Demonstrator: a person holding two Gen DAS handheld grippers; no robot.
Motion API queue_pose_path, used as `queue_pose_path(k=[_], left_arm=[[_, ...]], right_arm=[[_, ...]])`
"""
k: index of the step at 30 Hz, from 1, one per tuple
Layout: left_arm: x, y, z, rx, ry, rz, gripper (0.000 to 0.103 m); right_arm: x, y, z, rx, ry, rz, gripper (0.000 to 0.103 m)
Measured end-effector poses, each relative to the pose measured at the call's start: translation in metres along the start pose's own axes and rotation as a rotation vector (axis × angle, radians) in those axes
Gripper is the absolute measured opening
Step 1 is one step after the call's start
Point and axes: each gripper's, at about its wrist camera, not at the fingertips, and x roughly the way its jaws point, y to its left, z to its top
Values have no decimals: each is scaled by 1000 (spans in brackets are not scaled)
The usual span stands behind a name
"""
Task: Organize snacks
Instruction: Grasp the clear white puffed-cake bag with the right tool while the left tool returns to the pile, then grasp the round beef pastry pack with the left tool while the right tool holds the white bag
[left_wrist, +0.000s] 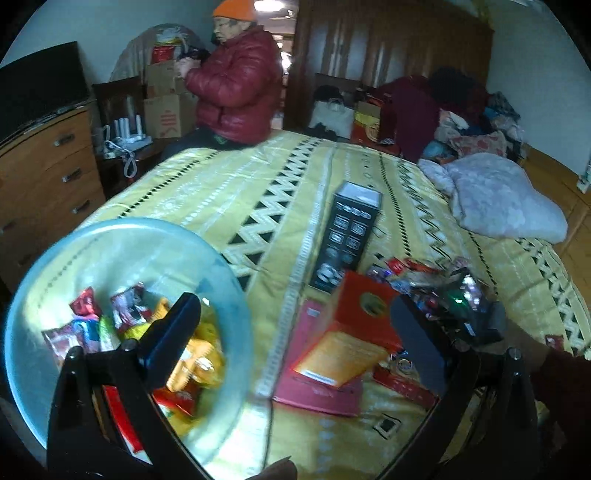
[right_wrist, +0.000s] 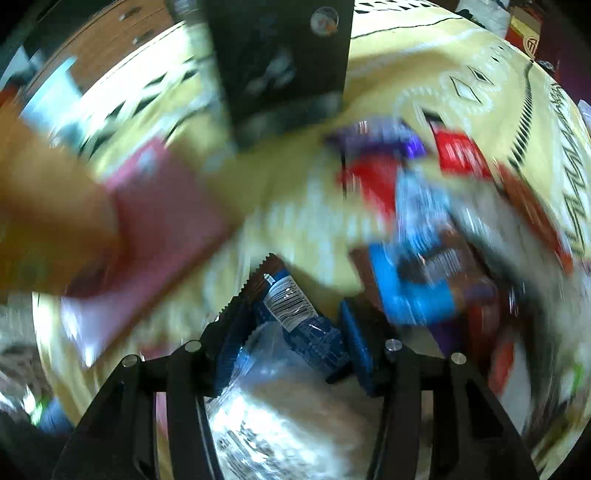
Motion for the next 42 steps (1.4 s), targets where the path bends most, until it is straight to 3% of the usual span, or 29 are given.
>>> queue_pose_path(k=[3, 6, 9, 14, 15, 17, 20, 23, 27, 31, 32, 33, 38, 42], left_arm=[[-3, -13, -10, 14, 17, -36, 103], [-3, -29, -21, 30, 48, -74, 103], [-1, -41, -30, 45, 75, -108, 103], [4, -60, -43, 58, 131, -162, 103], [6, -62, -46, 59, 148, -173, 103], [9, -67, -51, 66, 182, -178, 103], [9, -74, -57, 84, 199, -177, 103], [8, -82, -61, 103, 209, -185, 103], [9, -96, -67, 133, 226, -211, 103], [15, -112, -75, 157, 252, -238, 103], [18, -116, -78, 162, 267, -246, 103], [21, -117, -80, 161, 277, -253, 103], [53, -133, -93, 148, 335, -292, 101], [93, -148, -102, 147, 391, -318, 85]], right_arm=[[-37, -7, -38, -8, -49, -41, 56], [-84, -18, -75, 47, -132, -86, 66], [-120, -29, -115, 114, -188, -112, 67], [-120, -15, -162, 160, -176, -11, 69], [-116, -8, -168, 148, -174, 0, 75], [-101, 5, -168, 121, -168, 29, 82], [-88, 23, -157, 45, -177, 42, 82], [-74, 19, -144, 31, -168, -14, 82], [-58, 7, -136, 47, -153, 10, 84], [-45, 22, -133, 4, -145, -32, 89], [-46, 24, -134, 11, -158, -43, 88], [-49, 22, -136, 35, -169, -43, 78], [-82, 18, -168, 157, -264, -20, 78], [-106, 18, -205, 273, -285, -56, 78]])
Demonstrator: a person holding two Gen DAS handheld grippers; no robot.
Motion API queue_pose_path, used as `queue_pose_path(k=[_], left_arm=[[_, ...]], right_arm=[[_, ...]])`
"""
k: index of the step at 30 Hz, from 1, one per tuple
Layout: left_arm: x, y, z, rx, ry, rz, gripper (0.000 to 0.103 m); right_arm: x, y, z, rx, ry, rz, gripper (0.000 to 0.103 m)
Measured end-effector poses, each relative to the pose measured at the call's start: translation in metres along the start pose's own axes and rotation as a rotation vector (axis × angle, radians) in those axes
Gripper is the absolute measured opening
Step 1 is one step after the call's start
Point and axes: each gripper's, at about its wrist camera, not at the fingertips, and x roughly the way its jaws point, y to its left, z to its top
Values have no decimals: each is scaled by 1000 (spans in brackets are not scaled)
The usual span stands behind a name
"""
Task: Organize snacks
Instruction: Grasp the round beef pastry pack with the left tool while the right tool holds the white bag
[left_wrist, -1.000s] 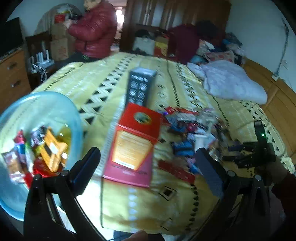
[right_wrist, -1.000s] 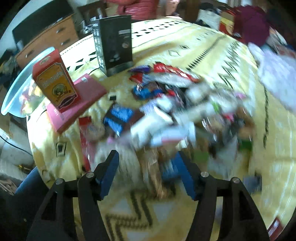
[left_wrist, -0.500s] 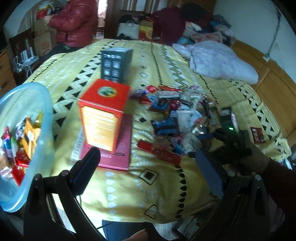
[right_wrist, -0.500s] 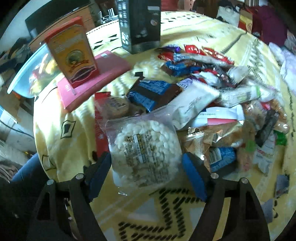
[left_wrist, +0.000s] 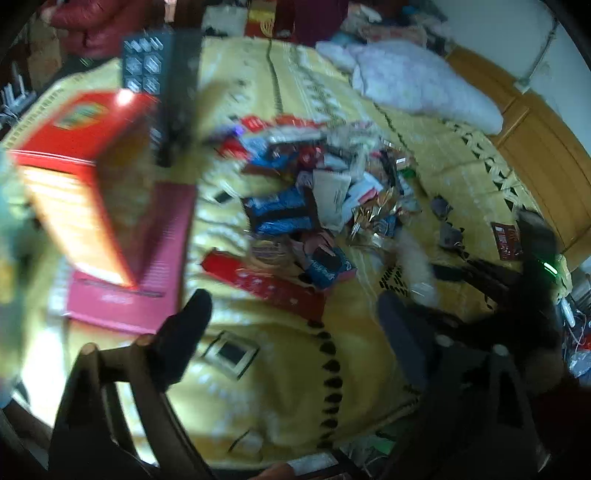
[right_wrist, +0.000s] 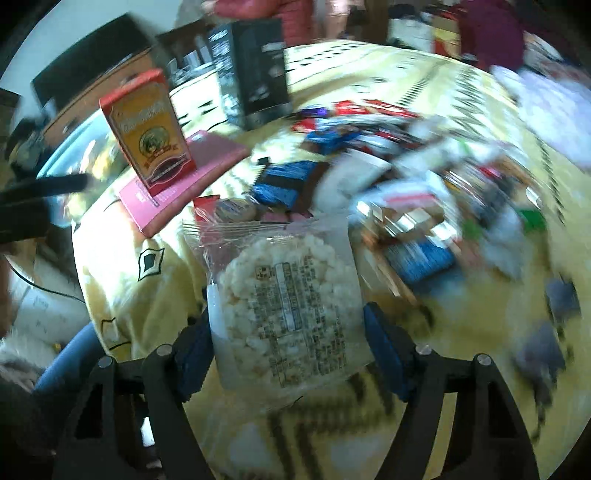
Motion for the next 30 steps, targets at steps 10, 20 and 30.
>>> queue_pose_path(k=[10, 20, 30], left_arm=[[84, 11, 7, 4, 91, 81, 55], [78, 13, 9, 33, 19, 102, 46], [97, 14, 22, 75, -17, 145, 68]], right_arm=[[-10, -35, -45, 150, 48, -131, 82], [-33, -46, -45, 200, -15, -12, 87], [-37, -57, -52, 241, -37, 16, 87]])
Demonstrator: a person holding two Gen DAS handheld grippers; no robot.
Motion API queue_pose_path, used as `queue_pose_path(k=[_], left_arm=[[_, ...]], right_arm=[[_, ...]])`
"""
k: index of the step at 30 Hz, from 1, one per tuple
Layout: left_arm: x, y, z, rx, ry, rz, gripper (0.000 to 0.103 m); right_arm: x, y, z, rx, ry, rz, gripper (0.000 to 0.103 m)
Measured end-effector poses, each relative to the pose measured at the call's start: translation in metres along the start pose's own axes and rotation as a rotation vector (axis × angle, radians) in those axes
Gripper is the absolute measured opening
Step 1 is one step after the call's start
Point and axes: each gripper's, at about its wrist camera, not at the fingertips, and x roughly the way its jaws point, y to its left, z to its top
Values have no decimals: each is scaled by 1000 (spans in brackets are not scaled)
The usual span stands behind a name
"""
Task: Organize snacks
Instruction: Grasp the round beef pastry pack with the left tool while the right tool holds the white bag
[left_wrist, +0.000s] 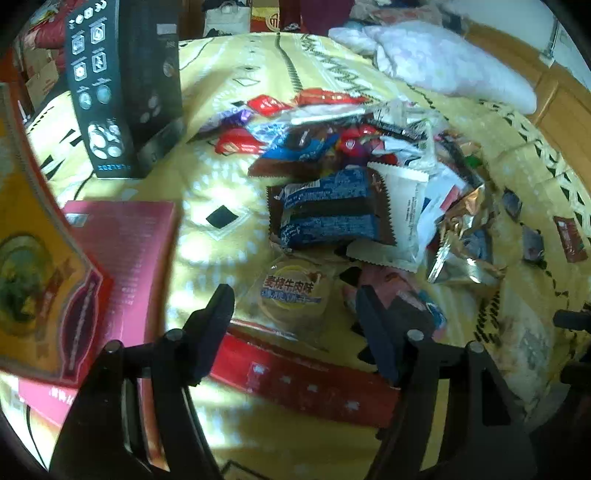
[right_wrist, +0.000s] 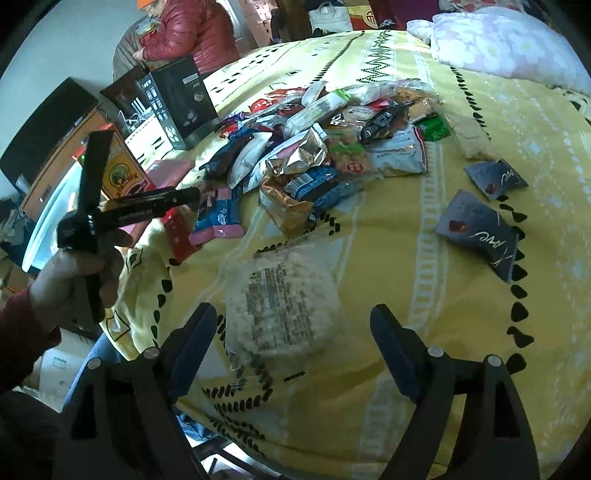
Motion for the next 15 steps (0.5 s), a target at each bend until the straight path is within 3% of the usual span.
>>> queue_pose_path(k=[2, 4, 7, 15], left_arm=[[7, 1, 0, 4, 17, 6, 66], [12, 2, -3, 7, 34, 22, 56], [9, 7, -4, -18, 20, 27, 50], [-47, -1, -5, -11, -77, 14, 46]], right_arm=[[-1, 1, 1, 0, -6, 10, 87], [-1, 4, 2, -16, -5, 19, 87], [2, 6, 3, -40, 8, 19, 87], [19, 11, 6, -66, 45, 10, 87]])
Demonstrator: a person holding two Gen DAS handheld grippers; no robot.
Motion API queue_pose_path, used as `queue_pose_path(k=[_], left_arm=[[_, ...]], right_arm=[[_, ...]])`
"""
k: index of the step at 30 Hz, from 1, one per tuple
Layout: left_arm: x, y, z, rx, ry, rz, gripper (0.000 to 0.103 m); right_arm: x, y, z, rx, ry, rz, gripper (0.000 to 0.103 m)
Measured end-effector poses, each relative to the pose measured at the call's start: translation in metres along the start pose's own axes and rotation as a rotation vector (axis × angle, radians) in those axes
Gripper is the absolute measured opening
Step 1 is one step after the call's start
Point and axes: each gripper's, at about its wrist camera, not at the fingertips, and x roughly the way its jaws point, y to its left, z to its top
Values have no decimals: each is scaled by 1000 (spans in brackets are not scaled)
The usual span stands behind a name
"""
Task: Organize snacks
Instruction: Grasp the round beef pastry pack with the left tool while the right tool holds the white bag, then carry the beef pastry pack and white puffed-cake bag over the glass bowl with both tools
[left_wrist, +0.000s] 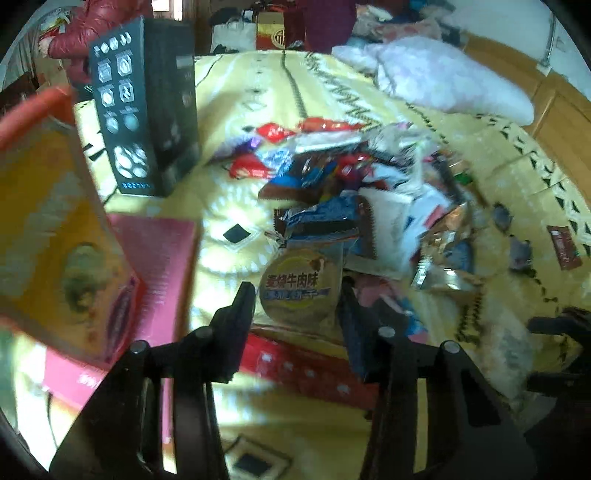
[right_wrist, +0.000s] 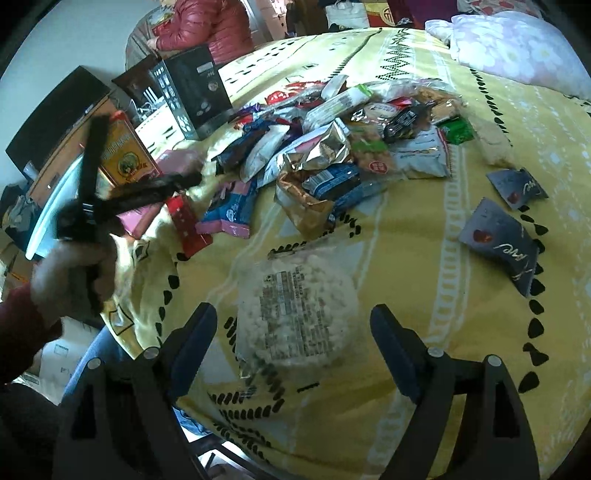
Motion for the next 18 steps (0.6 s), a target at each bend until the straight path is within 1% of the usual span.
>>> queue_pose_path(k=[3, 6, 8, 9, 10, 14, 16, 18], left_arm=[[-17, 2, -2, -12, -9, -12, 45], [-22, 1, -3, -21, -2, -26, 45], [-22, 0, -3, -20, 0, -21, 45], [-21, -1, -4, -20, 5, -17, 45], [-20, -2, -6, -20, 12, -14, 45], [-28, -8, -11, -14, 7, -17, 45], [-35, -4, -13, -26, 3, -21, 45], [-41, 0, -12, -37, -6, -19, 45]], right_arm=[[11, 4, 1, -24, 25, -27, 90], [29, 4, 2, -39, 66, -73, 90], [43, -1, 2, -20, 86, -65, 93], [46, -2, 2, -17, 80, -64, 95], [50, -2, 2, -27, 75, -71, 95], [46, 4, 0, -31, 65, -105, 89], [43, 7, -2, -37, 62, -133, 88], [45, 10, -3, -57, 68, -160, 92]])
